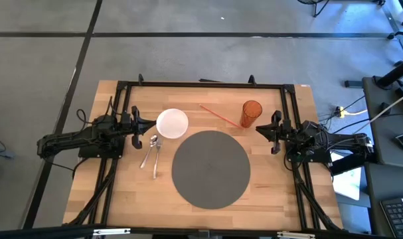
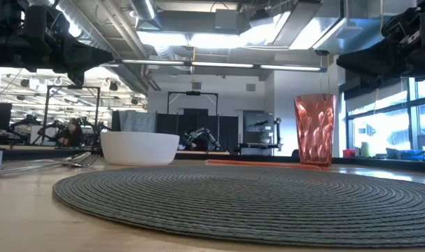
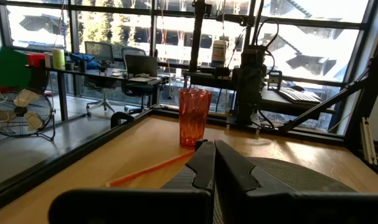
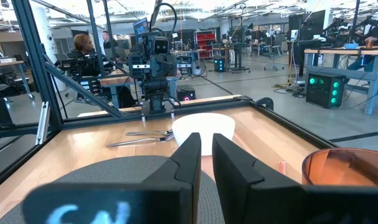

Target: Pick & Place Utensil

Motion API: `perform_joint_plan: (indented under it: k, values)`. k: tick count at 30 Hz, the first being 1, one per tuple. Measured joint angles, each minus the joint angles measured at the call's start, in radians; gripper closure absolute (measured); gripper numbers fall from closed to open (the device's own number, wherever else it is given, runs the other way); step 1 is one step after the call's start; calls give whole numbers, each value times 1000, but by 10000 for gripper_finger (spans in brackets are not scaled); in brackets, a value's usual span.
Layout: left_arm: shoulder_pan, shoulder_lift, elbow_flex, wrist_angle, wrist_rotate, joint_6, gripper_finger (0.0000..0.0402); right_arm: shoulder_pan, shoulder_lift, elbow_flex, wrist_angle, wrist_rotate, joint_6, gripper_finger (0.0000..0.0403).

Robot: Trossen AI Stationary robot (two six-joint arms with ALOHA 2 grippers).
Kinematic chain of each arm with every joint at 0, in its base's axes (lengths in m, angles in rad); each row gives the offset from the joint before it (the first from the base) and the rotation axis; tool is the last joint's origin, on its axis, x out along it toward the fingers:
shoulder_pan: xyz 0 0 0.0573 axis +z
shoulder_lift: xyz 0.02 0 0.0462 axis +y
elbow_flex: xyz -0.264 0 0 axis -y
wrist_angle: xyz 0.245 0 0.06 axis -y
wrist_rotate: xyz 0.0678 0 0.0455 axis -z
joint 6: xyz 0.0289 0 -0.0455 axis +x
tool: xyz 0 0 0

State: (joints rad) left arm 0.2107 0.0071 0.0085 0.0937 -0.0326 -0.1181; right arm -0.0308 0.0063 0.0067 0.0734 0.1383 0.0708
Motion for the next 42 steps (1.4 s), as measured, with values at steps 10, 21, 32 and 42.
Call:
perform_joint_plan:
  k: [10, 21, 32, 42]
  values:
    - [0, 0, 0, 0, 0, 0, 400, 0, 0, 0, 0, 0, 0, 360]
    - [0, 0, 0, 0, 0, 0, 400, 0, 0, 0, 0, 0, 0, 360]
    - [0, 0, 0, 13, 0, -3, 400, 0, 0, 0, 8, 0, 0, 360]
    - [1, 97, 72, 8, -95, -6, 400, 0, 0, 0, 44, 0, -3, 360]
